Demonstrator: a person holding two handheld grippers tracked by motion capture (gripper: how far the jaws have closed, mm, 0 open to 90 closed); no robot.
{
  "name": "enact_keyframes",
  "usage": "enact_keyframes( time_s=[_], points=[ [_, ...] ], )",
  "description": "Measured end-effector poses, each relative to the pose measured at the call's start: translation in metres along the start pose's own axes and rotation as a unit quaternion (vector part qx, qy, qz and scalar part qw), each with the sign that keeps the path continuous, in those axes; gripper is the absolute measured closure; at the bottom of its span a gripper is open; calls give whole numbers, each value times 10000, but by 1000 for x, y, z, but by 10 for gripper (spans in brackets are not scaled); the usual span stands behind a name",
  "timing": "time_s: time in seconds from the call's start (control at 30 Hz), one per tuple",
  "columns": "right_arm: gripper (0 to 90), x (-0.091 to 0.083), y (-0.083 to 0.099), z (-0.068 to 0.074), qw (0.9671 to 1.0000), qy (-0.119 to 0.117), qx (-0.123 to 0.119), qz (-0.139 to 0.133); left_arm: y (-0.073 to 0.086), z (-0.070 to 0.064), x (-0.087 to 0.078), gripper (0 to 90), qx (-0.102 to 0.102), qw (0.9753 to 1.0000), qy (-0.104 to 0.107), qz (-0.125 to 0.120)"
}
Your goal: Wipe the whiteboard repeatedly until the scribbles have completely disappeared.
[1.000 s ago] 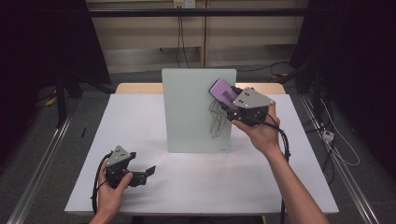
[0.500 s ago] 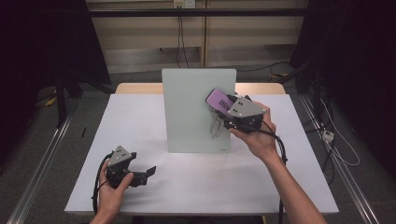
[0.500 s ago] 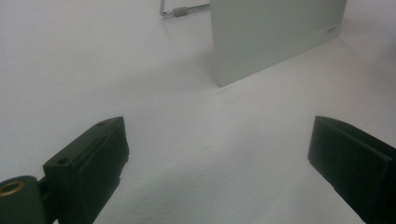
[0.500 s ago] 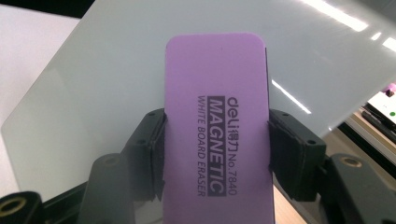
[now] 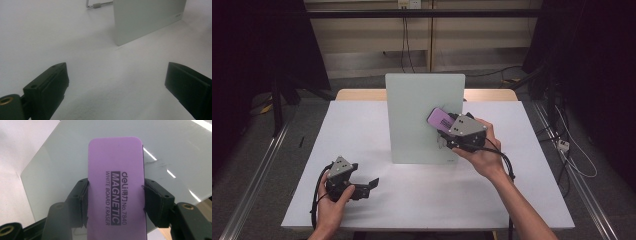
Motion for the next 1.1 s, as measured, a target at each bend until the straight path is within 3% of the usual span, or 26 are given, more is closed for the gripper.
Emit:
enact_keyframes(
  time_s=[0.13, 0.37, 0.57, 0.7, 1.1],
  points=[
    [423, -2, -1, -4, 9998, -7, 153, -87, 0, 0, 0, 50, -3, 10000, -4, -12],
    [423, -15, -7, -22, 9990, 359, 229, -128, 0, -1, 0, 50, 36, 10000, 7, 26],
    [423, -22, -13, -35, 9980, 490, 300, -252, 1, -1, 1, 50, 49, 10000, 31, 47],
    [423, -21, -10, -33, 9983, 425, 326, -242, 1, -1, 2, 50, 30, 10000, 29, 56],
    [423, -8, 3, -9, 9996, 84, 251, 24, 2, -2, 4, 50, 70, 9999, 27, 102]
  ],
)
Point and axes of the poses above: each handheld gripper's, and its own axes: x roughly forward along the jaws, y roughly out of its underside, z roughly to its left, the point moved 4 cm from there along x, roughly forward along the jaws, and after that the axes turned 9 degrees about -y, right-handed, at the moved point
